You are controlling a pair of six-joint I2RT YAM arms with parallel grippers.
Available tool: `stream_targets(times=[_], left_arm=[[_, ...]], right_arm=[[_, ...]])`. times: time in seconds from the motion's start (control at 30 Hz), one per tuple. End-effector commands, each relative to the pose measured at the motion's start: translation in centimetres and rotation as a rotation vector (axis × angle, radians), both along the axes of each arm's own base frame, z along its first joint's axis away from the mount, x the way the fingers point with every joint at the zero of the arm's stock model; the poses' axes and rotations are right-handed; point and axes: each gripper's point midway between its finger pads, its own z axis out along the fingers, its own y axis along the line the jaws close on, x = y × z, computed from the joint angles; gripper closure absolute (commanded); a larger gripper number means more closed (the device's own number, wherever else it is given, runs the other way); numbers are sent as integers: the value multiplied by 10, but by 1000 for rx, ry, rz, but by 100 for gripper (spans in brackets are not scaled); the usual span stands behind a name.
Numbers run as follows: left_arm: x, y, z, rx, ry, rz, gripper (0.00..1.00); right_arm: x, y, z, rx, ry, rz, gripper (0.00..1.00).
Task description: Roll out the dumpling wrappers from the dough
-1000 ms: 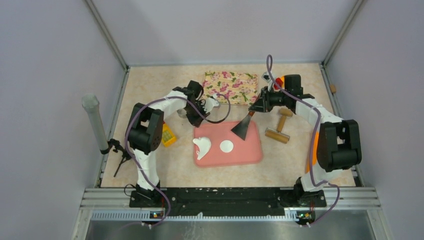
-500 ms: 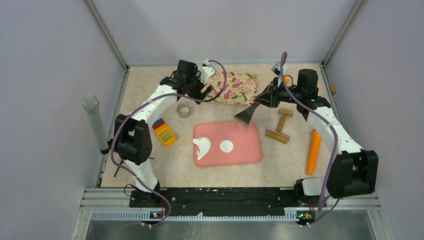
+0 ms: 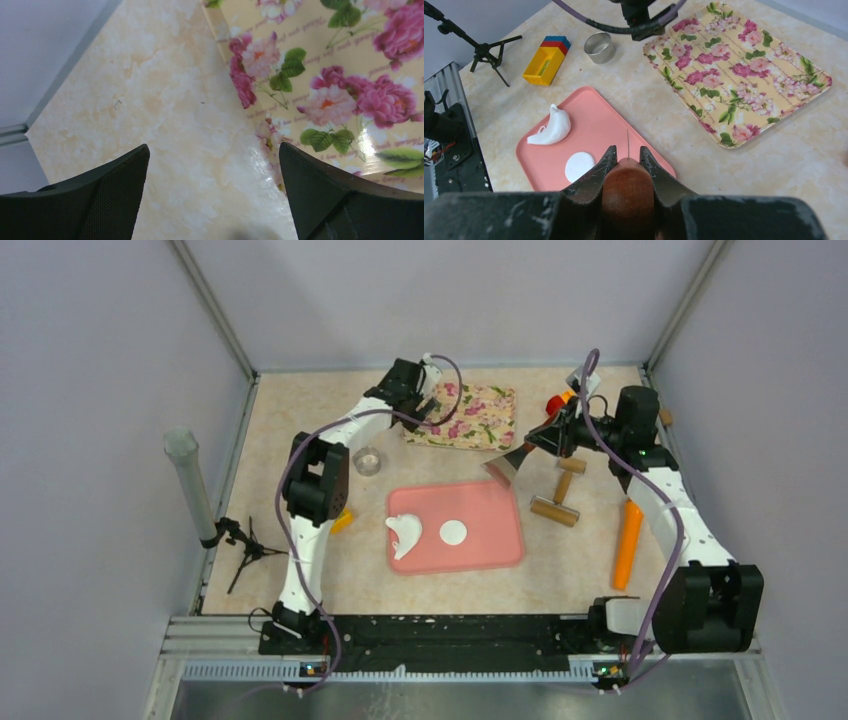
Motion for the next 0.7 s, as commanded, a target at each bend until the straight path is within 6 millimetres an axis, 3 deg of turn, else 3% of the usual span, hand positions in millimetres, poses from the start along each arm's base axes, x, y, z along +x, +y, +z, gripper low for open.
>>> stream_targets(times=[0.0,0.47,0.6,0.67], left_arm=[[-2,-9,0,95,-26,-1,2],[-75,21,-37,244,193,-36,5],[-82,28,-34,257,196,-21,5],[-72,30,-25,260,146,7,3]], right_arm=[[-3,1,29,16,-113,21,100],[-7,3,33,34,-117,36,100],[-7,3,34,38,-118,35,100],[-7,3,34,39,-116,37,100]])
